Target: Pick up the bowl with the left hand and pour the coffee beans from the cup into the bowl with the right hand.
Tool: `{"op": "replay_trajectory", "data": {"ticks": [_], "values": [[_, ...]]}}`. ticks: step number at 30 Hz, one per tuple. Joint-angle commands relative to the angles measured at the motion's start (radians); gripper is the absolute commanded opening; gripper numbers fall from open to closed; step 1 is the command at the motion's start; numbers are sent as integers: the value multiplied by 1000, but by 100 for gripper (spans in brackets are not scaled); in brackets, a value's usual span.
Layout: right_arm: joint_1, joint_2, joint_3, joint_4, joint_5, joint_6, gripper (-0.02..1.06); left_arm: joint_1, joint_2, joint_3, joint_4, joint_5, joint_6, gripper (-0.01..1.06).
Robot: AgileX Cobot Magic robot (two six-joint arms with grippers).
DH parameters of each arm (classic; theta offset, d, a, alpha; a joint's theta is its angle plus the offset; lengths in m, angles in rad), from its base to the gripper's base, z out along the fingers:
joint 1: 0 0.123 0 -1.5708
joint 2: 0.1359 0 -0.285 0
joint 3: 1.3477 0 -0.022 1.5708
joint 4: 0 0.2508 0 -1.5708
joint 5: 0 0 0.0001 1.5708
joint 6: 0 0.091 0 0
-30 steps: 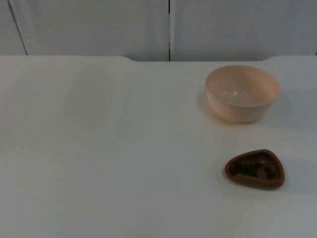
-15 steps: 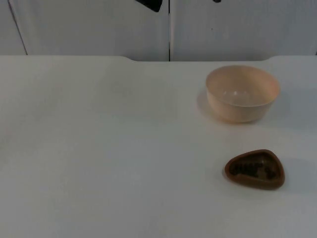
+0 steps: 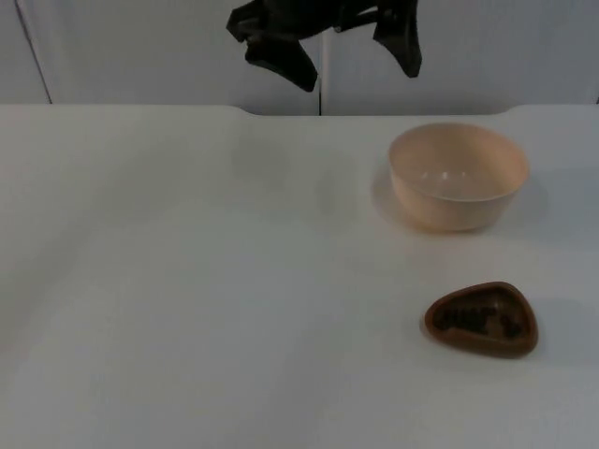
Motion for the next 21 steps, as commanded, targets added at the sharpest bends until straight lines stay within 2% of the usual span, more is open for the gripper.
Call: {"op": "replay_trajectory", "data": {"ticks": [1,5,7,13,21], "values": [[-6,-3,0,0,-5,-3,105,-4,55,-68,7,5,-60,105],[-6,-3,0,0,-5,-3,105,-4,105,-128,7,12,-103,105],[-6,-3,0,0,-5,-3,105,-4,150,-184,46,24,-173,105],[-6,-3,0,0,-5,-3,105,-4,220,-255,102,49,-245,105],[-6,-3,0,-1,-5,-3,105,-17,247,-255,156,14,-336,103]]}}
